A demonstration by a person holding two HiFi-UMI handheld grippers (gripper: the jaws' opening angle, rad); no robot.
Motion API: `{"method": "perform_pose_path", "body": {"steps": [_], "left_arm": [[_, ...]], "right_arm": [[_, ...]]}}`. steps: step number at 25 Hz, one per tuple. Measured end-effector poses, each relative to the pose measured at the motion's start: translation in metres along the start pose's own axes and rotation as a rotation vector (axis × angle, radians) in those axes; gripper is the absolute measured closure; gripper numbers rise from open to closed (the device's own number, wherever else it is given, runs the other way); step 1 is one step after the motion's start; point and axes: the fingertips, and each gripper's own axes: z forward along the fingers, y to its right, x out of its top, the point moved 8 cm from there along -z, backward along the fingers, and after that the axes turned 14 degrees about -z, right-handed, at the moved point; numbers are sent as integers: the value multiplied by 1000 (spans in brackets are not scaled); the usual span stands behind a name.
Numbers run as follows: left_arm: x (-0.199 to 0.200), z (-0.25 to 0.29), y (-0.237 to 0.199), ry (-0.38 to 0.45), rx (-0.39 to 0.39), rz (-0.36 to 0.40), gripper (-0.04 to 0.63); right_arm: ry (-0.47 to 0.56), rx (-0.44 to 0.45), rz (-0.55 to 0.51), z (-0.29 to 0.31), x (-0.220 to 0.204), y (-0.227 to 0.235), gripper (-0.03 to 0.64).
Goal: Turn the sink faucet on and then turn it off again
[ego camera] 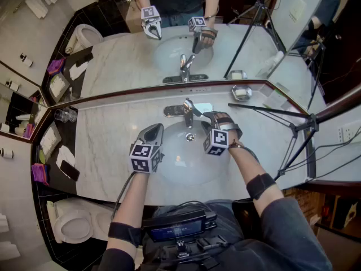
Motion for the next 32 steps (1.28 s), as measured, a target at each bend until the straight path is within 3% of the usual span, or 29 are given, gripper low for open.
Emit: {"method": "perform_pose_path", "body": {"steps": [4,15,22,32], "left_arm": [[-1,4,-4,-4,1,-4,595],[-4,10,-13,-13,5,-25,595],[-9,12,-15,-22,2,-31,595],[-12,9,-16,-28,-1,-27,595]], "right_arm": [[-32,31,-97,15,4,-1,427],[-41,53,-209,42,15,11,441],[-36,40,-203,40,19,17,471],[-42,47,-80,40,20,26,479]]}}
